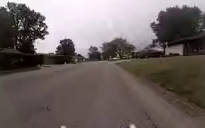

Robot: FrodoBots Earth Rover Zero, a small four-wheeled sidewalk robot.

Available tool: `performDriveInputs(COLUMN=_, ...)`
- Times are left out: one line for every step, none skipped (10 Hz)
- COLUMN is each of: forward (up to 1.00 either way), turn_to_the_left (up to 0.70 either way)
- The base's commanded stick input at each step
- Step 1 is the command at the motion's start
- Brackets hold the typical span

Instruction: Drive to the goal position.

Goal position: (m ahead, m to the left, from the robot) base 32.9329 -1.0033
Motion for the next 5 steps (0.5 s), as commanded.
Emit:
performDriveInputs(forward=1.00, turn_to_the_left=0.00)
performDriveInputs(forward=1.00, turn_to_the_left=0.00)
performDriveInputs(forward=1.00, turn_to_the_left=0.00)
performDriveInputs(forward=1.00, turn_to_the_left=0.00)
performDriveInputs(forward=1.00, turn_to_the_left=0.00)
